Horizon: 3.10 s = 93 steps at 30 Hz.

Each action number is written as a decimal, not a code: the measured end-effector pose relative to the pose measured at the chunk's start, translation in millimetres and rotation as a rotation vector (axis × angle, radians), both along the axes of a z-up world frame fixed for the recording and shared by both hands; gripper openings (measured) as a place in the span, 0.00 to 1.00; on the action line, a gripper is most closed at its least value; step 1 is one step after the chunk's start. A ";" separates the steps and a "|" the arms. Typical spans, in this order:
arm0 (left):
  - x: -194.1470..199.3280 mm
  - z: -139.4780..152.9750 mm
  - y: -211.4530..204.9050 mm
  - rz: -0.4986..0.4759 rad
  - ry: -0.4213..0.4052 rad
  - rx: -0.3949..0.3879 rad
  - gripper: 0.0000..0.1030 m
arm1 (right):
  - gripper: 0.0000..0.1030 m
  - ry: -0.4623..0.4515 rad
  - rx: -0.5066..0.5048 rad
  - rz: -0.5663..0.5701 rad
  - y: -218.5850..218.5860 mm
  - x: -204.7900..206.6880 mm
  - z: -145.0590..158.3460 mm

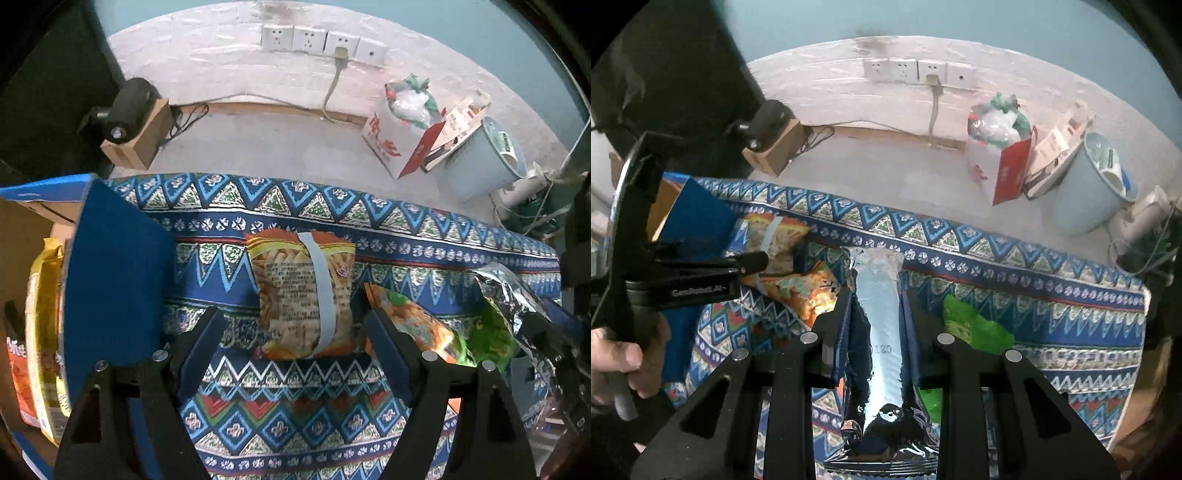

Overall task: Organize snacks
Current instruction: 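Grasp the silver foil bag with right tool while left tool grasps strapped peanut bag, then carry the peanut bag with left tool while right tool carries silver bag to box, then release the peanut bag with left tool while right tool releases silver bag into box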

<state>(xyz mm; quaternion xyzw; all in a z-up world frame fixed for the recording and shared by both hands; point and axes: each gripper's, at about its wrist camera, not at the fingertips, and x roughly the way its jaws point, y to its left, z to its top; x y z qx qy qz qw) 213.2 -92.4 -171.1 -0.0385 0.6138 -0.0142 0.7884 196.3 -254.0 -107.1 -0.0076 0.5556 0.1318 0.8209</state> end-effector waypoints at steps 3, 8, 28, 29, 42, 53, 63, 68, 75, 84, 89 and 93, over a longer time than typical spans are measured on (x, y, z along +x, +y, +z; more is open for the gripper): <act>6.0 -10.3 -3.7 -0.005 0.025 0.007 0.79 | 0.24 0.007 0.019 -0.021 -2.4 6.1 -7.2; 11.7 -20.8 -7.1 -0.024 0.027 0.034 0.79 | 0.24 0.008 0.031 -0.029 -4.3 10.9 -11.6; -11.4 5.1 4.4 -0.067 -0.087 0.081 0.40 | 0.24 -0.031 0.027 0.005 12.5 7.5 -3.0; -14.3 10.3 5.1 -0.070 -0.101 0.085 0.40 | 0.24 -0.040 0.031 0.010 14.8 6.0 1.0; -57.4 78.2 21.9 -0.086 -0.257 0.121 0.39 | 0.24 -0.118 0.045 0.054 37.4 -6.6 33.9; -94.3 119.1 52.1 -0.074 -0.326 0.146 0.39 | 0.24 -0.174 0.046 0.117 79.1 -15.9 59.0; -114.2 121.2 99.0 -0.011 -0.350 0.142 0.39 | 0.24 -0.196 0.092 0.162 131.2 -23.7 77.5; -121.0 120.6 121.6 0.018 -0.342 0.136 0.39 | 0.24 -0.206 0.118 0.188 159.2 -26.4 88.0; -130.3 123.6 163.6 0.089 -0.358 0.147 0.39 | 0.24 -0.217 0.129 0.249 207.6 -25.9 94.4; -142.5 104.5 220.6 0.192 -0.304 0.114 0.39 | 0.24 -0.183 0.126 0.322 267.2 -30.5 77.4; -147.0 92.6 241.0 0.228 -0.274 0.119 0.39 | 0.24 -0.160 0.121 0.358 295.6 -32.1 64.8; -148.4 84.1 255.8 0.257 -0.242 0.097 0.39 | 0.25 -0.130 0.120 0.378 312.0 -31.1 51.0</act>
